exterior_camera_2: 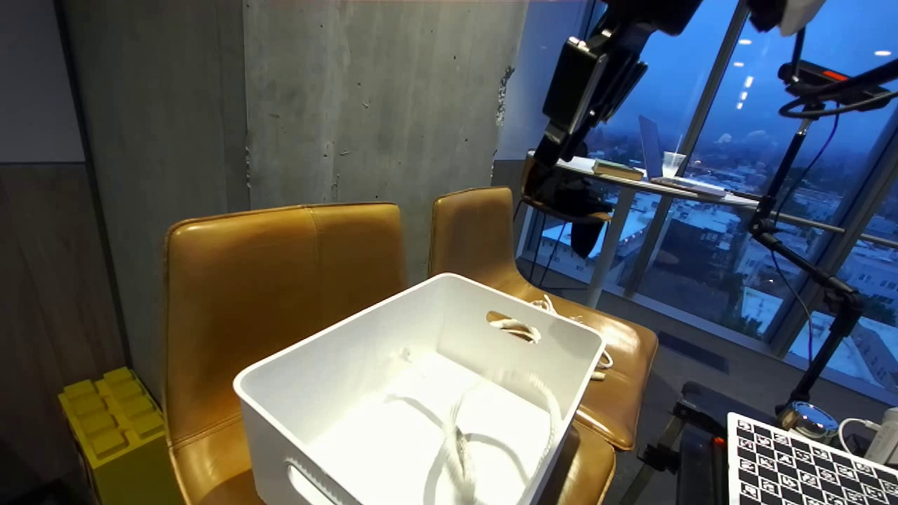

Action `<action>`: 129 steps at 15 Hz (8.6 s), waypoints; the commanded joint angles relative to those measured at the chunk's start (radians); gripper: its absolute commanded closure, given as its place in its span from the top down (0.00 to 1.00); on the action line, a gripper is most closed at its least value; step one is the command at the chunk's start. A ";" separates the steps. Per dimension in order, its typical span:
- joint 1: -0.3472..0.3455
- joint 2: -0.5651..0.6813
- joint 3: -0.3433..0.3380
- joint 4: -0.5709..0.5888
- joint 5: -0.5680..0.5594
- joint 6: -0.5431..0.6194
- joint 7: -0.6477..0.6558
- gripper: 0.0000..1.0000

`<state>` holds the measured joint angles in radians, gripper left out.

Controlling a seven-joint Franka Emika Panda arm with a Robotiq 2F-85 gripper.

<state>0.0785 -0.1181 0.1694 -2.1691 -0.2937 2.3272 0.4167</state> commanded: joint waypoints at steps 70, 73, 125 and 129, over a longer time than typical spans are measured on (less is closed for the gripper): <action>-0.348 1.293 -0.277 0.968 -0.030 0.190 -0.957 0.00; -0.332 1.176 -0.294 0.831 -0.041 0.221 -0.923 0.03; -0.001 -0.056 -0.123 -0.031 0.074 0.165 -0.711 0.51; -0.031 -0.093 -0.164 -0.107 0.091 0.173 -0.753 0.80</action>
<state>0.0748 -0.1649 0.0334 -2.2089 -0.2055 2.4725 -0.3139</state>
